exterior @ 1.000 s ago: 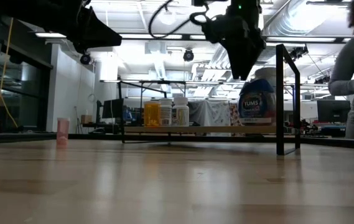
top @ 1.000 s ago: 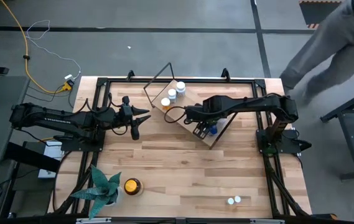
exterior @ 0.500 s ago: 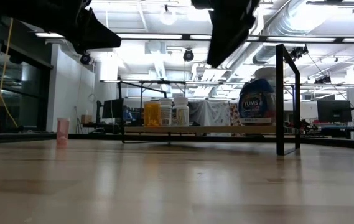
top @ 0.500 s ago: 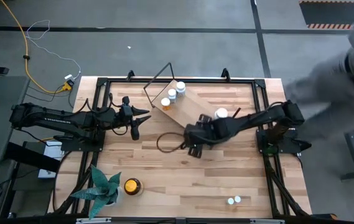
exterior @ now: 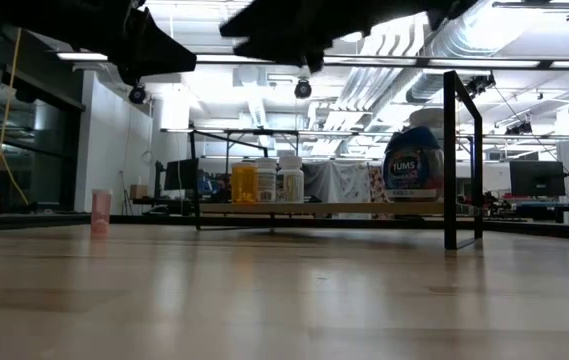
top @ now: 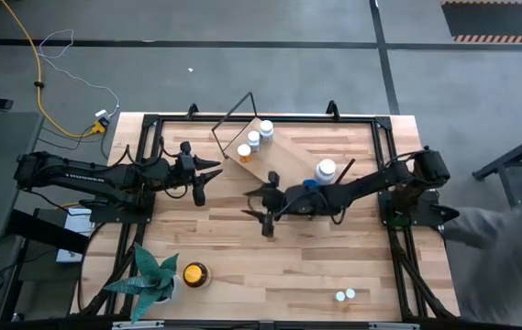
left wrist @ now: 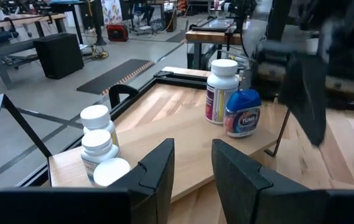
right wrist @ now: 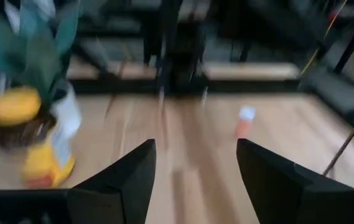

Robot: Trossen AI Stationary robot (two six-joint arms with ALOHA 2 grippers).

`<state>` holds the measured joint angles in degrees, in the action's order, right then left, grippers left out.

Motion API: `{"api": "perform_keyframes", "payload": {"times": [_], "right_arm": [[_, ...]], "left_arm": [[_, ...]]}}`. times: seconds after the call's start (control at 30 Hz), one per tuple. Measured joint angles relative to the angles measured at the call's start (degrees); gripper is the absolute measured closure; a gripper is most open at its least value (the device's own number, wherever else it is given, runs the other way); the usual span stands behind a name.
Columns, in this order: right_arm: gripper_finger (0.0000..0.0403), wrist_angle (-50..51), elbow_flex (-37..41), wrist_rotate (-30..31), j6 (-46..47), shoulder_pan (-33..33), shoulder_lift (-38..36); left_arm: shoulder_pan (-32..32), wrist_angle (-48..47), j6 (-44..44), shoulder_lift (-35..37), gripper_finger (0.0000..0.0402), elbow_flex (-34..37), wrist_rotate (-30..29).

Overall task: Pick and place medicine bottles onto shelf by color
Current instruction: Put the pink pill bottle on the shelf

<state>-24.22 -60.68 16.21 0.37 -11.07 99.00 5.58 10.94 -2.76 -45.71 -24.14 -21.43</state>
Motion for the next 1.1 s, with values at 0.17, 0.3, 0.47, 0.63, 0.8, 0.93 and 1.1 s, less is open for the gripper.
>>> {"api": "perform_keyframes", "payload": {"times": [0.17, 0.3, 0.47, 0.63, 0.8, 0.93, 1.1], "right_arm": [[0.0187, -2.9, -1.2, -0.5, -4.9, 1.4, 0.0], [0.0187, -2.0, -1.9, -1.8, -6.8, 1.7, 0.0], [0.0187, -1.3, -1.9, -1.8, -8.0, 1.7, 0.0], [0.0187, -1.3, -1.9, -1.8, -6.8, 1.7, 0.0], [0.0187, -1.3, -1.9, -1.8, -6.8, 1.7, 0.0], [0.0187, -1.3, -1.9, -1.8, -6.3, 1.7, 0.0], [0.0187, -1.2, -1.9, -1.8, -6.4, 1.7, 0.0]], "left_arm": [[0.0, 0.0, 0.0, 0.0, 0.0302, 0.0, 0.0], [0.0, 0.0, 0.4, 0.0, 0.0302, 0.0, 0.3], [-0.4, -2.0, 2.7, 0.0, 0.0302, 0.0, -1.2], [-2.1, -8.2, 2.5, 0.0, 0.0302, 0.0, -9.4], [-0.6, -19.7, -8.3, 0.0, 0.0271, -0.6, -11.4], [1.9, -29.6, -17.8, -0.2, 0.0219, -1.1, -10.4], [4.5, -39.1, -29.2, -0.2, 0.0165, -1.1, -10.0]]}}
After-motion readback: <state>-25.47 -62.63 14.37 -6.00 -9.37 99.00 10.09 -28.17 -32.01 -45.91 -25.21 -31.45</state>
